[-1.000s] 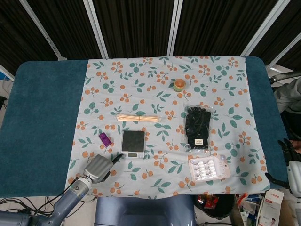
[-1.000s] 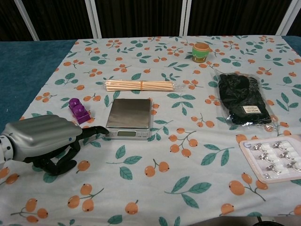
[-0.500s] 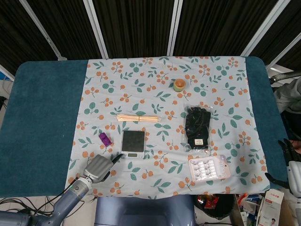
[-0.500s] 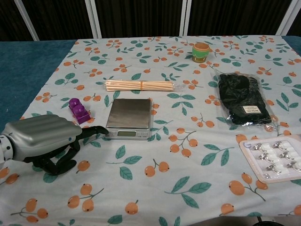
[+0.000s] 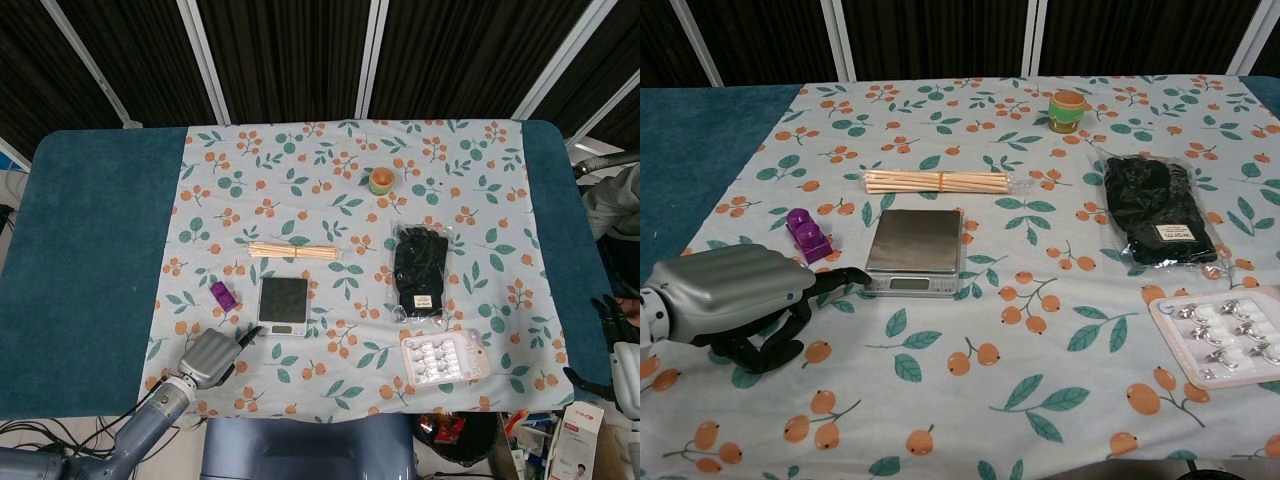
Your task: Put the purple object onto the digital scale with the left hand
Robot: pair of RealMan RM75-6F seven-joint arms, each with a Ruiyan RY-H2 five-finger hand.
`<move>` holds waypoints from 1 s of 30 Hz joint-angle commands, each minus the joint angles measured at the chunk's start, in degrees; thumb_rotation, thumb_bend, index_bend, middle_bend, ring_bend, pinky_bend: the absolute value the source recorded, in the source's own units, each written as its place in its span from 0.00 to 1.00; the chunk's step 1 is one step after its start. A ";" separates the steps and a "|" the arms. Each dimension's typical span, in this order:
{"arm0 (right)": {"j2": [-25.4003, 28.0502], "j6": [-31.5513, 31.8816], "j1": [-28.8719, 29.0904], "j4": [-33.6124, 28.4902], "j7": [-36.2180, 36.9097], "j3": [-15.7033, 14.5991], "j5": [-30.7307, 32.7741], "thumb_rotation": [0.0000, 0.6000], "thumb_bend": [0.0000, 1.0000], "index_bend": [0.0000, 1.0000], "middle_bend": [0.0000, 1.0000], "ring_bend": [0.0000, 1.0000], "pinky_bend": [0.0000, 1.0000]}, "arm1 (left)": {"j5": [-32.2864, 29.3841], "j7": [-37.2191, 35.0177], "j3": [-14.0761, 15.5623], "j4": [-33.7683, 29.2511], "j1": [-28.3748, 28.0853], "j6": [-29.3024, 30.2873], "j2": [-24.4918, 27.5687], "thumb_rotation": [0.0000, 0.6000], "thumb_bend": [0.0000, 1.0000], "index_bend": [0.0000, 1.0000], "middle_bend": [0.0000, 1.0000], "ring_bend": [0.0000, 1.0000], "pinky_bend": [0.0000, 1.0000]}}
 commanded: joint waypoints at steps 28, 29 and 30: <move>-0.03 0.03 0.01 -0.04 -0.14 -0.04 -0.08 1.00 0.08 0.03 0.01 0.17 0.19 | 1.33 0.31 1.17 1.44 0.67 0.43 -0.23 1.00 0.51 0.13 0.70 0.70 0.68; -0.04 0.03 0.01 -0.03 -0.13 -0.03 -0.06 1.00 0.08 0.03 0.01 0.17 0.19 | 1.23 0.34 1.17 1.62 0.68 0.35 -0.30 1.00 0.51 0.14 0.70 0.70 0.68; -0.05 0.03 0.01 -0.02 -0.12 -0.03 -0.05 1.00 0.08 0.03 0.01 0.17 0.19 | 1.12 0.39 1.16 1.76 0.67 0.26 -0.37 1.00 0.51 0.14 0.70 0.70 0.68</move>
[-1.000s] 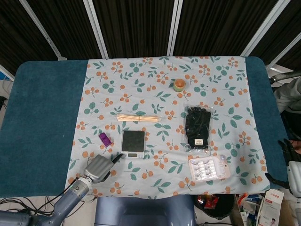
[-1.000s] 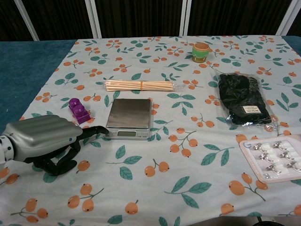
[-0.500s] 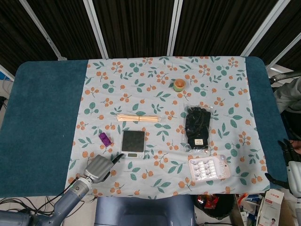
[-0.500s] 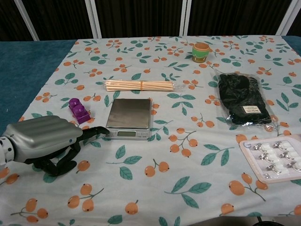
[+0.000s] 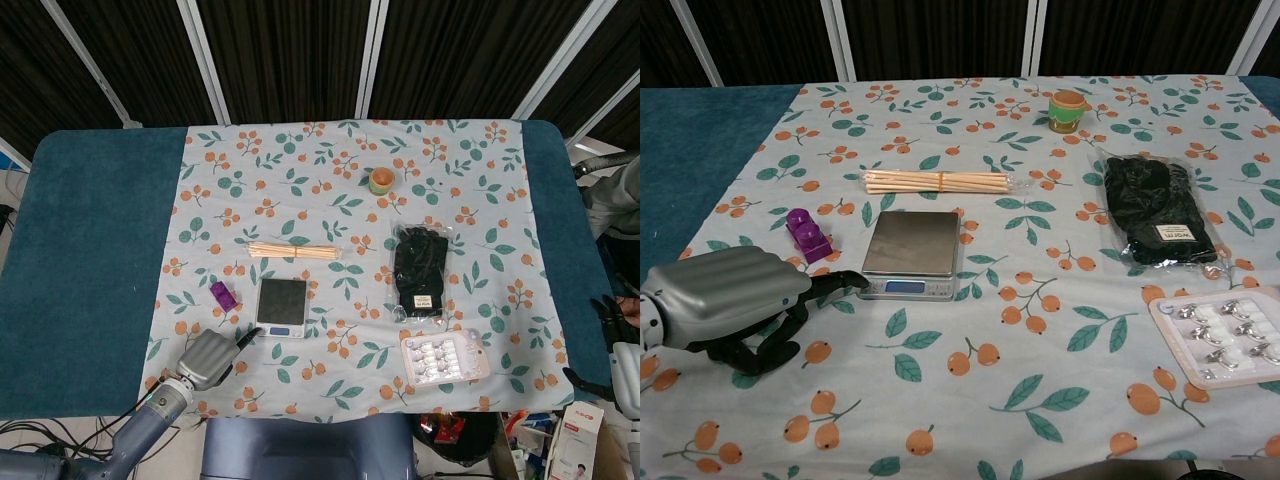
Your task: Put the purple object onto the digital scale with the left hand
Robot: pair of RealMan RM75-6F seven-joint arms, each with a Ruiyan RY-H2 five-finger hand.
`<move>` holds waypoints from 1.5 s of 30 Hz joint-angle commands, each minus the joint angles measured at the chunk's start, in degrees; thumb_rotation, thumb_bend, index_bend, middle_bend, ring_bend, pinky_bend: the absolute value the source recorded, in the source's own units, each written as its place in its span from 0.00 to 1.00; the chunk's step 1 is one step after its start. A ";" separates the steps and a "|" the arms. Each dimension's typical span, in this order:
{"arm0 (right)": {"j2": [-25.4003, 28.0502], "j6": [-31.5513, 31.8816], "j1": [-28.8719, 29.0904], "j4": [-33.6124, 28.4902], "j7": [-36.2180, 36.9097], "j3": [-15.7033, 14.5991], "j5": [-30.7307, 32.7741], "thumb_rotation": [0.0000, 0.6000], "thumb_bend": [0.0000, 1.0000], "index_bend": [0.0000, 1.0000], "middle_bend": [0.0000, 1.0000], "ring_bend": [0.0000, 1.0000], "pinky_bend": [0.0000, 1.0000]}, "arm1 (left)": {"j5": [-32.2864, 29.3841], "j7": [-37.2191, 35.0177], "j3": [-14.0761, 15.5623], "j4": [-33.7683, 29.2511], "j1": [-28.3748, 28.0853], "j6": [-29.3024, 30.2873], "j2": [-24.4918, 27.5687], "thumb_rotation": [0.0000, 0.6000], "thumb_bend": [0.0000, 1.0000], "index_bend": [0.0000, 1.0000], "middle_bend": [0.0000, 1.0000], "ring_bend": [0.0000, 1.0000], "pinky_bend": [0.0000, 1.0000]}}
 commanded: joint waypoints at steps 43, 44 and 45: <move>0.16 -0.10 -0.10 -0.11 0.24 -0.09 0.12 1.00 0.08 0.03 0.01 0.17 0.19 | 13.15 -13.92 -2.26 1.35 2.80 3.61 -0.06 1.00 0.09 0.01 0.18 0.12 0.26; 0.19 -0.11 -0.10 -0.16 0.29 -0.06 0.17 1.00 0.08 0.03 0.01 0.17 0.19 | 14.71 -15.48 -2.51 1.86 3.01 4.27 -0.17 1.00 0.07 0.01 0.17 0.10 0.23; 0.21 -0.10 -0.09 -0.17 0.32 -0.04 0.16 1.00 0.08 0.03 0.01 0.17 0.19 | 16.13 -17.13 -2.74 2.46 3.19 4.84 -0.26 1.00 0.06 0.01 0.15 0.08 0.21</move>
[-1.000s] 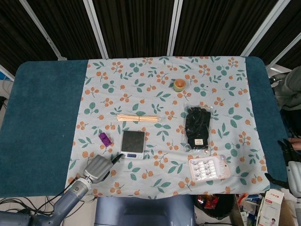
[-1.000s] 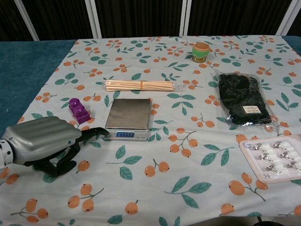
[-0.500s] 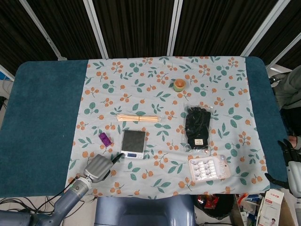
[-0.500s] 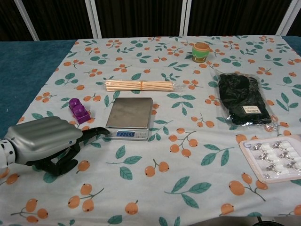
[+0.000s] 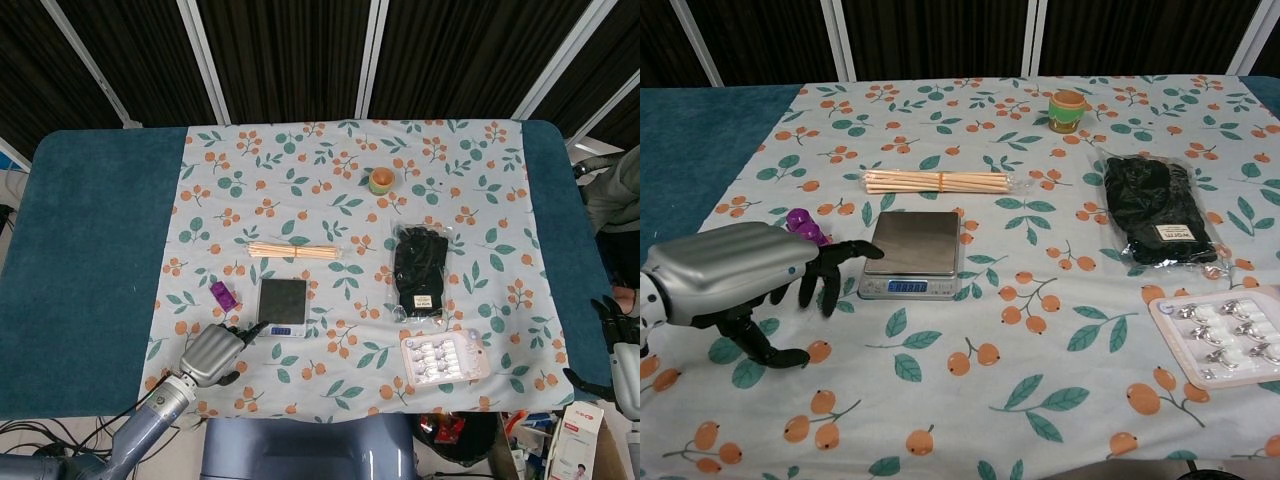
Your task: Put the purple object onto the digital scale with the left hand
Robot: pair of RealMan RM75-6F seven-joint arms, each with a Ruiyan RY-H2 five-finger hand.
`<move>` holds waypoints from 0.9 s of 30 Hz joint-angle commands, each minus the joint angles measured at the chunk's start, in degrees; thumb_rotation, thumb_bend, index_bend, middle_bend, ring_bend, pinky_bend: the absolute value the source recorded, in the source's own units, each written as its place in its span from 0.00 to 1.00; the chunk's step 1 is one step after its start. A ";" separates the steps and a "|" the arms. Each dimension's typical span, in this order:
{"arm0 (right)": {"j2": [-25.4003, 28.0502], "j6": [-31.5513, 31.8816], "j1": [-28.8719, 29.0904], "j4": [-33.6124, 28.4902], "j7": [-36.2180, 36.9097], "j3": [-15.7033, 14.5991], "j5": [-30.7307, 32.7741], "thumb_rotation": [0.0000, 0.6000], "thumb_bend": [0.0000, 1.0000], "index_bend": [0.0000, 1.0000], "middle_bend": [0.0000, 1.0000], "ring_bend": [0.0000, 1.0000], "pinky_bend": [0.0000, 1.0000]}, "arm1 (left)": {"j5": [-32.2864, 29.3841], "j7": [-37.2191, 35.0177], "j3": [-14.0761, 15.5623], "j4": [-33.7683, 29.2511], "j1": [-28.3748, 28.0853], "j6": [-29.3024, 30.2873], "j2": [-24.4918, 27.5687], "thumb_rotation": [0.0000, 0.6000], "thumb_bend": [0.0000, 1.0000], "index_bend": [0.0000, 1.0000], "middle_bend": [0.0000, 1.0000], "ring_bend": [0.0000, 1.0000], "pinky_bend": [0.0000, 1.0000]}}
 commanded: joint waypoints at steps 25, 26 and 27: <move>0.19 -0.79 -0.04 -1.16 -0.92 -0.17 1.03 1.00 0.08 0.03 0.01 0.17 0.19 | 3.90 -15.94 -7.78 14.24 -7.19 -11.57 8.95 1.00 0.18 0.22 0.36 0.19 0.22; 0.21 -0.79 -0.05 -1.22 -0.99 -0.17 1.09 1.00 0.08 0.03 0.01 0.17 0.19 | 3.61 -15.25 -7.69 14.51 -7.49 -12.22 8.87 1.00 0.18 0.23 0.36 0.19 0.22; 0.22 -0.84 -0.05 -1.26 -1.01 -0.14 1.20 1.00 0.08 0.03 0.01 0.17 0.19 | 3.40 -14.45 -7.56 14.88 -7.75 -12.73 8.70 1.00 0.18 0.23 0.36 0.19 0.22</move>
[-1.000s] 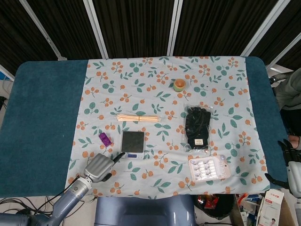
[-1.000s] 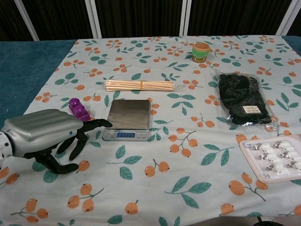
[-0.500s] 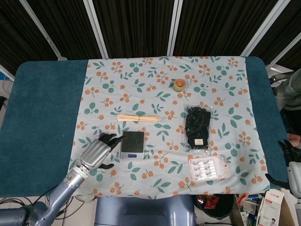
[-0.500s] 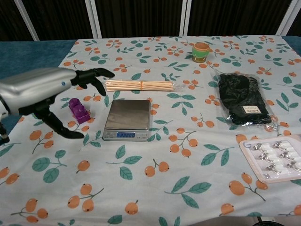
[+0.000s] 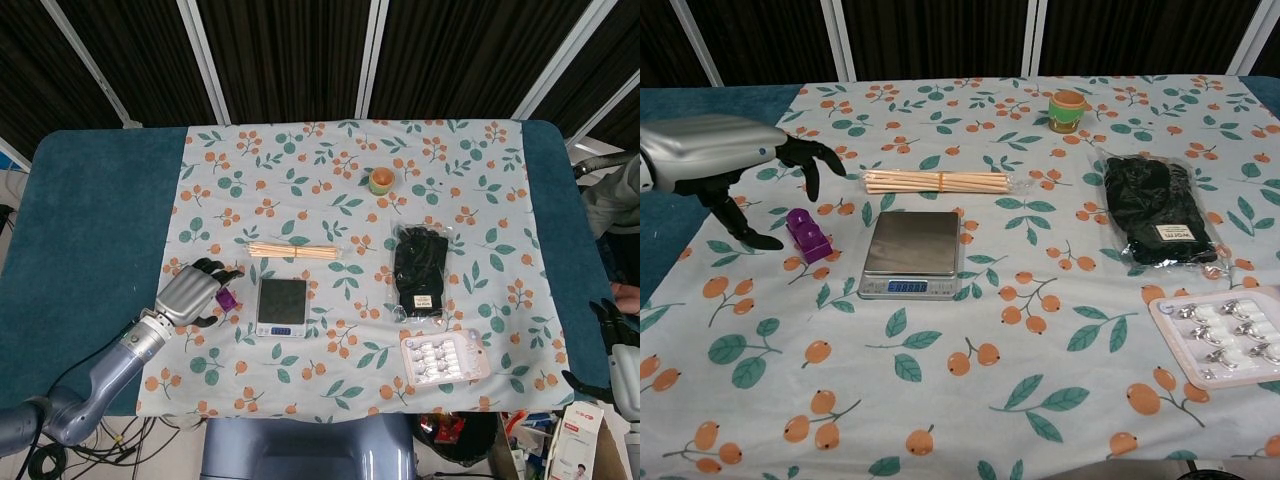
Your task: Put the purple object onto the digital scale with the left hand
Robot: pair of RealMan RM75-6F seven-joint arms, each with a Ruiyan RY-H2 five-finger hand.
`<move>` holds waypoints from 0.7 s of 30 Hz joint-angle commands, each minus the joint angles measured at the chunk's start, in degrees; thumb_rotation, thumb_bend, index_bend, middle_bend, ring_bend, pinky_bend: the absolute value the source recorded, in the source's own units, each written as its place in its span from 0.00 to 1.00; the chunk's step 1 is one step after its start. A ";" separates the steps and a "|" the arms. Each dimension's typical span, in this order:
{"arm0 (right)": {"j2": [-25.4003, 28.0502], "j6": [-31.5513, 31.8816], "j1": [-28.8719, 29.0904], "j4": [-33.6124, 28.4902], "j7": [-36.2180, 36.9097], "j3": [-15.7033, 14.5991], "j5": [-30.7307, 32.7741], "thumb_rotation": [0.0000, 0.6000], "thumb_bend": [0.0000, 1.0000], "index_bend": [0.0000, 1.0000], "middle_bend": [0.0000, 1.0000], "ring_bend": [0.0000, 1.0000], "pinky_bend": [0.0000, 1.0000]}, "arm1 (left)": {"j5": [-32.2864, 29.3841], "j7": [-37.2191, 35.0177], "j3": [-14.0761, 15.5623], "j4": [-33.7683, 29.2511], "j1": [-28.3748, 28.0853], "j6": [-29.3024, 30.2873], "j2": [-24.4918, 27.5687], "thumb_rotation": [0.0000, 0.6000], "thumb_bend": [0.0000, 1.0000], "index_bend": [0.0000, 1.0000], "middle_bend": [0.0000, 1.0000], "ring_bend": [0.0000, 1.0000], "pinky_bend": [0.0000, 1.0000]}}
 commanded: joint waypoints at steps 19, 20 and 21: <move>0.49 -1.14 0.22 -0.25 0.22 0.12 1.14 1.00 0.08 0.03 0.01 0.17 0.19 | -1.05 3.40 -0.09 9.11 -3.28 -3.67 -5.85 1.00 0.19 0.28 0.37 0.22 0.29; 0.52 -1.15 0.22 -0.27 0.23 0.14 1.17 1.00 0.08 0.03 0.01 0.17 0.19 | -0.99 3.45 -0.02 9.32 -3.32 -3.72 -6.00 1.00 0.19 0.28 0.38 0.22 0.29; 0.53 -1.16 0.22 -0.27 0.22 0.14 1.18 1.00 0.08 0.03 0.01 0.17 0.19 | -0.95 3.44 -0.01 9.43 -3.34 -3.72 -6.08 1.00 0.19 0.28 0.38 0.22 0.29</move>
